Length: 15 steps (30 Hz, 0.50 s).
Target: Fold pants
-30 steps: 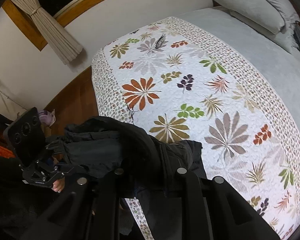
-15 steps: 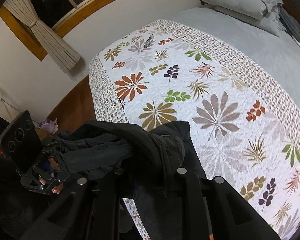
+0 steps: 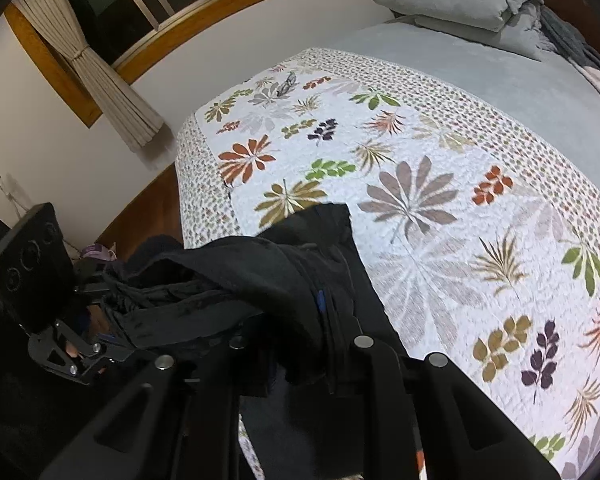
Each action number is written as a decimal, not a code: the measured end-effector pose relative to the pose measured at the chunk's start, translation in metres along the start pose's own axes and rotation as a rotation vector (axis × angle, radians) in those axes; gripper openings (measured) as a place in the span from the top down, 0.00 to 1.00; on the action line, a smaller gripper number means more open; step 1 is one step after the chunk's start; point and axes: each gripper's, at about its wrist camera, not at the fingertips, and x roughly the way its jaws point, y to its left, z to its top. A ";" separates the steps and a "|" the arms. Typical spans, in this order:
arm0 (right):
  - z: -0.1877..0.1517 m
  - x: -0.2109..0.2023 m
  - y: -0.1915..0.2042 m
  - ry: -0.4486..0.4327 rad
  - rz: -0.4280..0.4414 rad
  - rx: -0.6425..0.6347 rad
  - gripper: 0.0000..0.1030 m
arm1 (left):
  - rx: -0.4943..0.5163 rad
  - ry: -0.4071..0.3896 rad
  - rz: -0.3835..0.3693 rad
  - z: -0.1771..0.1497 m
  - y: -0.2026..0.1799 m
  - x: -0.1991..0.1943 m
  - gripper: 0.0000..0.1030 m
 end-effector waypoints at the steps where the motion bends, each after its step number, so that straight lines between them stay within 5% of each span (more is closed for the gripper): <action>1: -0.007 -0.001 -0.004 -0.004 -0.002 0.001 0.83 | 0.006 0.009 0.000 -0.002 -0.003 0.004 0.74; 15: -0.077 0.004 -0.043 -0.055 0.014 0.022 0.83 | 0.112 0.141 0.022 -0.031 -0.044 0.056 0.74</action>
